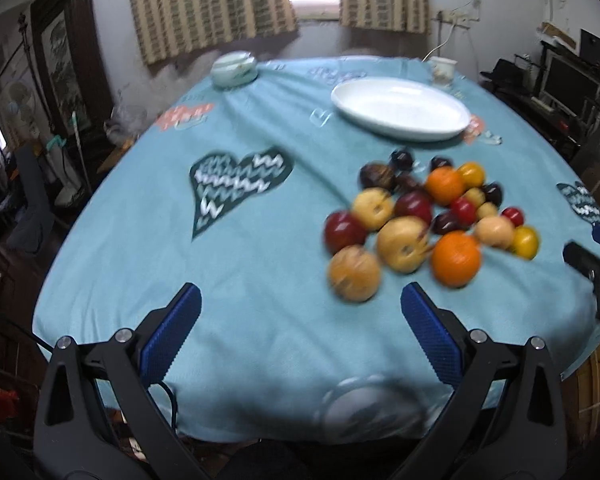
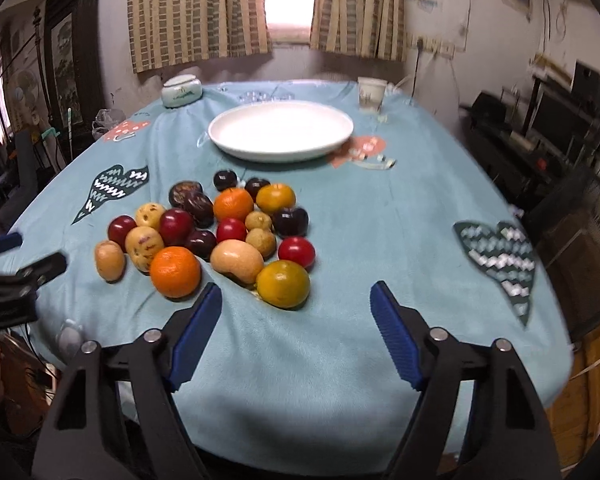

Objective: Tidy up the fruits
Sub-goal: 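Grasp the green-yellow citrus with the right tool while the left tool grasps the striped melon-pear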

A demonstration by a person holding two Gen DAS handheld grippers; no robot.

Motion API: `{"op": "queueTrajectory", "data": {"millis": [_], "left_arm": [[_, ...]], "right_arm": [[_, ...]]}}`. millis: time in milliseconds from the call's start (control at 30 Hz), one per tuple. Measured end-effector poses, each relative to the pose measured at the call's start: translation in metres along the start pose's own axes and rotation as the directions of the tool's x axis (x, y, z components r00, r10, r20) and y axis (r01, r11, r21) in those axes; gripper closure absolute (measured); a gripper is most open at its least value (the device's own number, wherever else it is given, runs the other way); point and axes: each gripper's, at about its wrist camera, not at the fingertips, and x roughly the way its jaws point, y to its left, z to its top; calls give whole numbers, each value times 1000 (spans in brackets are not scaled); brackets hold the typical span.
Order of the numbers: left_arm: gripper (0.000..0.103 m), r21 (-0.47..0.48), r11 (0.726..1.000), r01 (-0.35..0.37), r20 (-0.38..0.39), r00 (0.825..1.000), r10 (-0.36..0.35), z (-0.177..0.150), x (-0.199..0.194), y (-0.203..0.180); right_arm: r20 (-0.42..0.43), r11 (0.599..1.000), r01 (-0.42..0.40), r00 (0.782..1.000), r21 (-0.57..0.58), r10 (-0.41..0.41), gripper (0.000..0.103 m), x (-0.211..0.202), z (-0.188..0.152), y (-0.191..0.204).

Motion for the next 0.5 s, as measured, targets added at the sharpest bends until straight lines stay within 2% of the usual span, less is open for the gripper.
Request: {"op": "queueTrajectory", "data": {"millis": [67,133,167,200,267,333,367,433,500], "left_arm": [[2,-6,1000,0,-18,1000,0,-5,5,5],[2,-14,1000,1,-38,999,-2,-7,11,8],[2,-18,1000,3,-45,999,-3,-8,13,9],[2,-19,1000,4,-52,999,-5,-8,16,10],[2,-13,1000,6,-56,998,-7,-8,18,7],[2,3,1000,18,-60,998,-17,-8,21,3],[2,9,1000,21,-63,998,-21,-8,22,1],[2,18,1000,24,-69,997,-23,-7,26,-3],[2,23,999,30,-71,997,-29,-7,29,-5]], "right_arm": [[-45,1000,-1,999,-2,1,31,20,1,-1],[-81,1000,1,997,-1,-1,45,39,2,-1],[-96,1000,-6,995,4,6,56,48,1,-2],[-105,998,-57,993,24,59,56,57,0,-5],[-131,993,-110,985,50,116,56,68,-1,-5],[-168,989,-139,975,41,144,55,80,-2,1],[-162,990,-137,977,38,141,55,81,-3,3],[-146,989,-147,978,34,151,64,81,-2,5],[-137,987,-152,978,43,156,64,76,-1,5]]}}
